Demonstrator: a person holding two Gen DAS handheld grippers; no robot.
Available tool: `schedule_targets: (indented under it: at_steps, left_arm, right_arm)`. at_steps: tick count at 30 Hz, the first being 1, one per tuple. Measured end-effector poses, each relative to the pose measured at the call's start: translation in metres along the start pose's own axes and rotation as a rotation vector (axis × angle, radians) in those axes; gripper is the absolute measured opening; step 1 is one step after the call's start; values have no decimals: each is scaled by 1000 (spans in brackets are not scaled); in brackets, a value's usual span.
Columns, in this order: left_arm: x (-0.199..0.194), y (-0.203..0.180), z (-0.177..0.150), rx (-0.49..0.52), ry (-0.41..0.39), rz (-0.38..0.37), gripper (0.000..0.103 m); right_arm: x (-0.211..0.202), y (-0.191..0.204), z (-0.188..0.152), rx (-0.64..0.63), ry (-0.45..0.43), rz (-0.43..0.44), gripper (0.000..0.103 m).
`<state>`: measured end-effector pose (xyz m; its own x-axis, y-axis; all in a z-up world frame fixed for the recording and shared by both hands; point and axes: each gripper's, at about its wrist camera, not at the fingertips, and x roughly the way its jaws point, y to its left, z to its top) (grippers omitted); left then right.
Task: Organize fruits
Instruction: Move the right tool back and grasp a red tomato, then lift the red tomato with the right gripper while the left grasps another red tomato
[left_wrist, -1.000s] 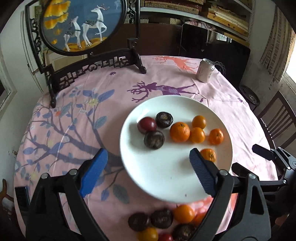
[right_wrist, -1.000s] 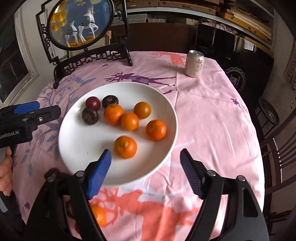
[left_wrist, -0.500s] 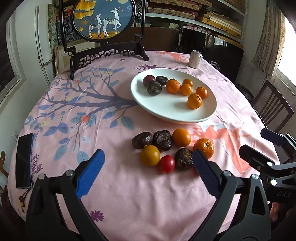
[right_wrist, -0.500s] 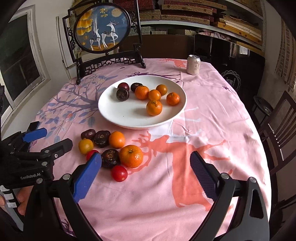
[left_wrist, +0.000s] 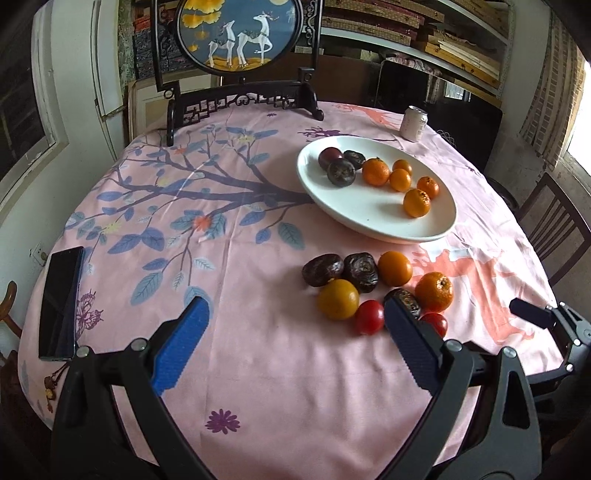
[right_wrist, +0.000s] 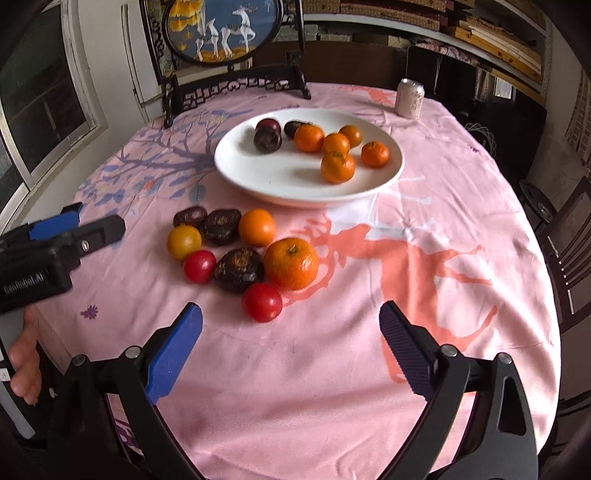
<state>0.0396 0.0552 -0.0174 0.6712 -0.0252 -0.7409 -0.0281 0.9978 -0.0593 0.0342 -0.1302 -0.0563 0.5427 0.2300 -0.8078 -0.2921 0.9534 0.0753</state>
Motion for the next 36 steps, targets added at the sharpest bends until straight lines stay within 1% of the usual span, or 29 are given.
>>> schedule_targets:
  at_steps: [4,5,6,7,8,9,10,11,13,15,18,21,22,25,27,28,29,30,32,36]
  left_arm:
    - [7,15,-5,-32,26,16,97]
    - [7,17,-6,-35,29,18,97]
    - [7,19,-8,-35,31,19,97]
    - [8,19,-9,-33,37,18,97]
    - [8,18,-11,-29,41,17,97]
    - [9,17,-13,-24,47,13,97]
    - [10,15,-15,-20,51,8,97]
    - [11,13,-16,-15,56,1,97]
    - [14,5,-20,4,68,-5,97]
    - [18,-4,-24,32,81,-9,97]
    - [25,-20,-27,68,100,-18,97]
    - [36,-27,-24,96,99,19,97]
    - [39,-26,-21,86,102,18,97]
    - [50,-22,-15,43,154,-33,96]
    - [50,-25,-16,42,161,-40,96]
    - [49,-29,-18,54,160,-39,94]
    - [48,-33,-20,68,160,-44,88]
    - [48,-38,-22,81,166,-52,78]
    - [51,-46,-25,102,181,-61,69]
    - [66,-56,-25,126,196,-49,69]
  right_arm:
    - [18,11,-5,-16,17,43,95]
    - [20,13,-5,-19,11,53,83]
    - [23,14,-4,-22,10,60,72]
    - [28,13,-3,-14,25,68,56]
    - [34,11,-2,0,39,84,48]
    - [39,10,-1,8,49,92,46]
    - [44,9,1,10,55,91,41]
    - [48,8,1,11,58,96,34]
    - [50,7,2,23,52,107,32]
    - [42,4,0,26,41,122,31]
    - [27,-7,-5,39,13,88,31]
    - [17,-23,-12,73,-1,71,31]
    - [14,-28,-15,83,-5,71,31]
    - [7,-40,-21,110,-19,71,31]
    - [5,-46,-23,123,-23,69,31]
    - [4,-48,-23,128,-23,67,31]
    - [4,-50,-24,134,-24,68,31]
    - [4,-52,-24,138,-24,69,31]
    - [3,-54,-23,143,-28,77,31]
    - [2,-56,-24,151,-33,93,31]
